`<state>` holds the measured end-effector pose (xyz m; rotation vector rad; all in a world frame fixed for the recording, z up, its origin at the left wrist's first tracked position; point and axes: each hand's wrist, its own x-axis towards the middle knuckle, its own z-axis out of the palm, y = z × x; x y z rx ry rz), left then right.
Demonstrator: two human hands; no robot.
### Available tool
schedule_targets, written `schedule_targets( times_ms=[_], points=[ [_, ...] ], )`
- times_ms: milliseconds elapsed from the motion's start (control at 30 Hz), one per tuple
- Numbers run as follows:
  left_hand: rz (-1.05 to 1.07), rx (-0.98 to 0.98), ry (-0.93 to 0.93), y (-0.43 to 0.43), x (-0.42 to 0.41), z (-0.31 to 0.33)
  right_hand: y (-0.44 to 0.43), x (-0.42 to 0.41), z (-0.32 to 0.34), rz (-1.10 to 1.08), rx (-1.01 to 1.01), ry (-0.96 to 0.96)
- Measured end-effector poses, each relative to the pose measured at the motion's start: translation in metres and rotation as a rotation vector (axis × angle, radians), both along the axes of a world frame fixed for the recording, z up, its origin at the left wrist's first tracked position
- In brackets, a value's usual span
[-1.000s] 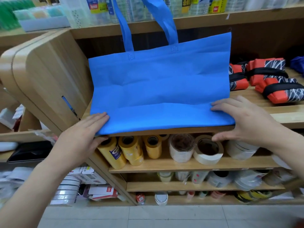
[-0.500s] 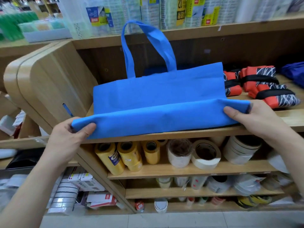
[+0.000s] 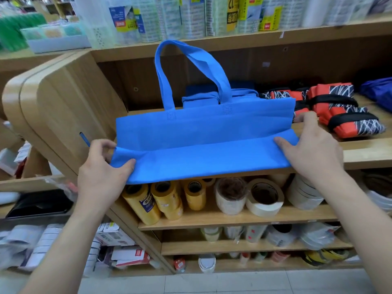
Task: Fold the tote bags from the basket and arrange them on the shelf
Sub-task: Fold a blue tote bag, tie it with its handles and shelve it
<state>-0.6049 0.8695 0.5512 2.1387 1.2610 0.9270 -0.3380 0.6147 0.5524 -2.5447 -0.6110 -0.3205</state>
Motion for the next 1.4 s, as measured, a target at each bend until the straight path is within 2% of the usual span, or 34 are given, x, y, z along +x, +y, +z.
schedule_targets(
  times_ms=[100,200,300,400,467,567,633,700,767,833,967,1067,1167,1233,1400],
  points=[
    [-0.027,0.005,0.054,0.003,0.0,0.001,-0.002,0.003,-0.004,0.082,0.031,-0.066],
    [-0.005,0.04,0.087,0.007,0.0,0.004,-0.004,0.012,-0.012,0.317,0.025,-0.319],
    [0.021,0.122,0.251,0.007,0.003,0.006,-0.012,0.018,-0.015,0.425,-0.076,-0.428],
    [-0.008,0.378,0.344,0.006,0.003,0.0,-0.017,0.011,0.001,0.47,-0.199,-0.195],
    [-0.226,0.489,0.332,0.007,0.002,0.0,-0.022,0.006,0.014,0.474,-0.303,0.005],
    [-0.637,0.175,0.475,0.009,-0.008,0.007,-0.025,0.004,0.027,0.523,-0.572,0.015],
    [-0.684,0.152,0.589,0.015,-0.015,0.006,-0.026,0.007,0.025,0.542,-0.594,-0.014],
    [-0.613,0.111,0.445,0.018,-0.02,0.01,-0.03,0.015,0.021,0.561,-0.469,0.008],
    [-0.514,-0.007,0.267,0.02,-0.022,0.018,-0.034,0.021,0.019,0.598,-0.223,0.11],
    [-0.451,-0.018,0.194,0.024,-0.021,0.024,-0.034,0.021,0.02,0.565,0.0,0.239],
    [-0.283,0.007,0.067,0.02,-0.01,0.029,-0.024,0.021,0.016,0.419,0.132,0.28],
    [-0.146,0.021,0.043,0.013,0.0,0.03,-0.016,0.02,0.019,0.335,0.243,0.32],
    [-0.074,0.06,0.086,0.01,0.006,0.033,-0.005,0.019,0.018,0.263,0.43,0.392],
    [-0.034,0.087,0.196,0.01,0.008,0.036,0.003,0.018,0.017,0.26,0.593,0.392],
    [0.015,0.223,0.707,0.008,0.009,0.048,0.014,0.016,0.024,0.364,0.781,0.263]
  ],
)
